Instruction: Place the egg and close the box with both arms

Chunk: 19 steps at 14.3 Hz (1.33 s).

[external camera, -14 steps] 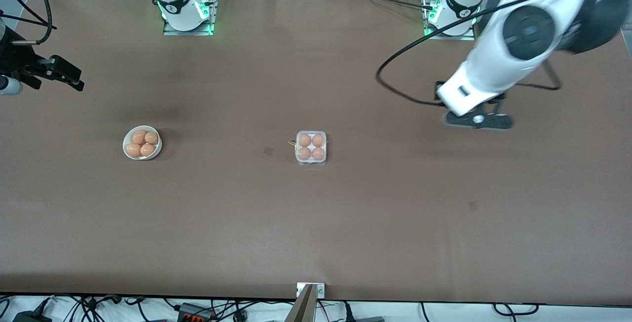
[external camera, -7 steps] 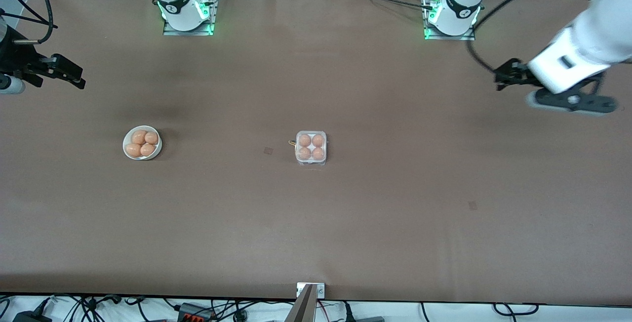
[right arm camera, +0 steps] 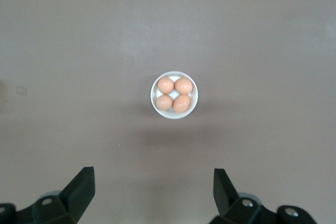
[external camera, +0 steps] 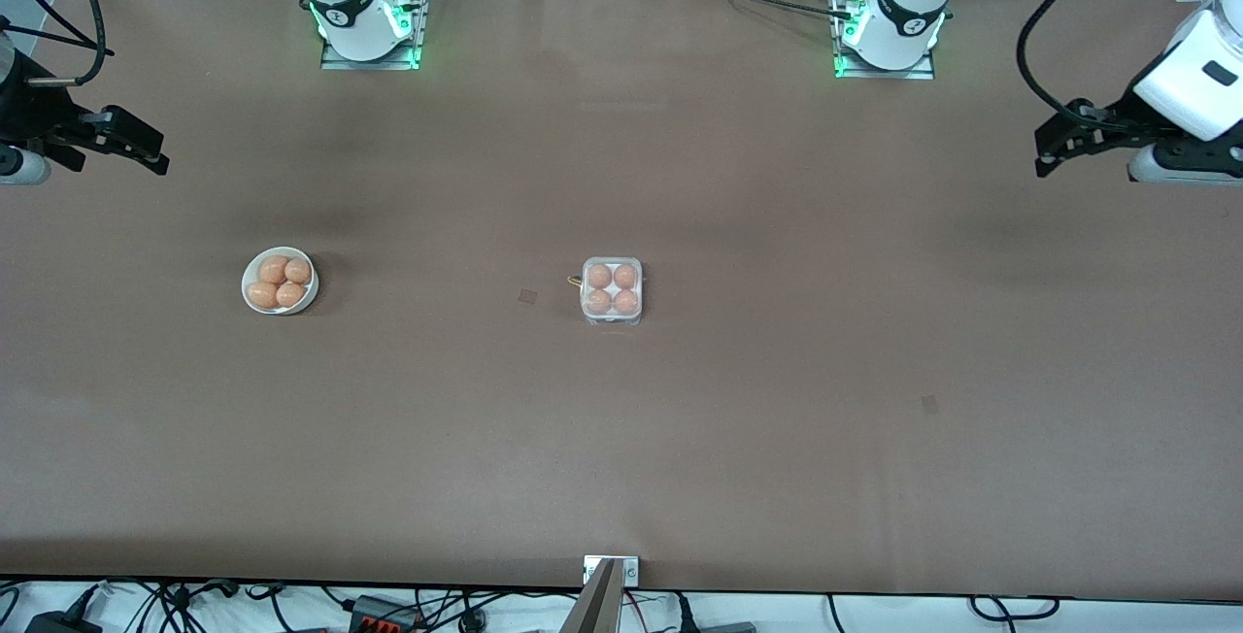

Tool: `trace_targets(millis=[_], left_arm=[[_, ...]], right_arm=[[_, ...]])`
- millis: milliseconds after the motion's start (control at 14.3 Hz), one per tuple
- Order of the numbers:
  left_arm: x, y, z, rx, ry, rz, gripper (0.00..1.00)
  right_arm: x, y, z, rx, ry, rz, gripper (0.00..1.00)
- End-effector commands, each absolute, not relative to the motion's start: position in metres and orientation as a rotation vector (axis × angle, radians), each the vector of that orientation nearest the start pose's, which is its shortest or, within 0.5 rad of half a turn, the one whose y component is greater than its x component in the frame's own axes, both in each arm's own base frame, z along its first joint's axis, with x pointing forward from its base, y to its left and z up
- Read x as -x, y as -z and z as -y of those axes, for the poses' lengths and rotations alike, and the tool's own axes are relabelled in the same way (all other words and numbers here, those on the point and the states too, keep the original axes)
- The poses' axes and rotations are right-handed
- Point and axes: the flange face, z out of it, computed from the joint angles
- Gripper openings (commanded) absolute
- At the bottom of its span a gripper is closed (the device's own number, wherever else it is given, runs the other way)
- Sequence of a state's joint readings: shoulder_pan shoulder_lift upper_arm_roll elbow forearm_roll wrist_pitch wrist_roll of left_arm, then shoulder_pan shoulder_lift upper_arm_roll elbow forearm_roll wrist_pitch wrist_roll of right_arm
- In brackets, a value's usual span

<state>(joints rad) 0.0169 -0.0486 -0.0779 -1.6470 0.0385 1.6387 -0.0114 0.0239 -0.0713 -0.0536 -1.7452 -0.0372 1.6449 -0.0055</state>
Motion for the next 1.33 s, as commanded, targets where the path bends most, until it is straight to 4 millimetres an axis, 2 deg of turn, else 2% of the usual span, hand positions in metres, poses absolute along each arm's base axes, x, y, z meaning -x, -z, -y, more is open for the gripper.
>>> trace_targets(millis=[0,70,140,350,490,630,770,1261], left_arm=[[-0.524,-0.622,0.03,3.102,0.108,-0.093,1.0],[-0.515,-0.617,0.031,3.099,0.096,-0.105,1.0],[-0.503,-0.62,0.029,3.096,0.1,-0.102,1.0],[-0.495,-0.619,0.029,3.104,0.046,-0.081,1.0],[-0.497,-0.625,0.03,3.107,0.053,-0.045,1.0],[-0.496,-0.628,0.026,3.138,-0.032,-0.027,1.0],[-0.505,-0.629,0.025,3.141,-0.032,-0.032,1.0],[-0.51,-0.622,0.026,3.138,-0.061,-0.049,1.0]], right_arm=[[-0.537,-0.593,0.022,3.162,-0.062,-0.022,1.0],[-0.538,-0.597,0.018,3.159,-0.054,-0.005,1.0],[-0.538,-0.598,0.015,3.161,-0.045,0.009,1.0],[-0.542,-0.603,0.013,3.155,-0.017,-0.025,1.0],[-0.546,-0.595,0.018,3.114,-0.047,-0.052,1.0],[-0.548,-0.592,0.019,3.11,-0.049,-0.043,1.0],[-0.549,-0.594,0.02,3.11,-0.037,-0.043,1.0],[-0.549,-0.594,0.021,3.119,-0.035,-0.033,1.0]])
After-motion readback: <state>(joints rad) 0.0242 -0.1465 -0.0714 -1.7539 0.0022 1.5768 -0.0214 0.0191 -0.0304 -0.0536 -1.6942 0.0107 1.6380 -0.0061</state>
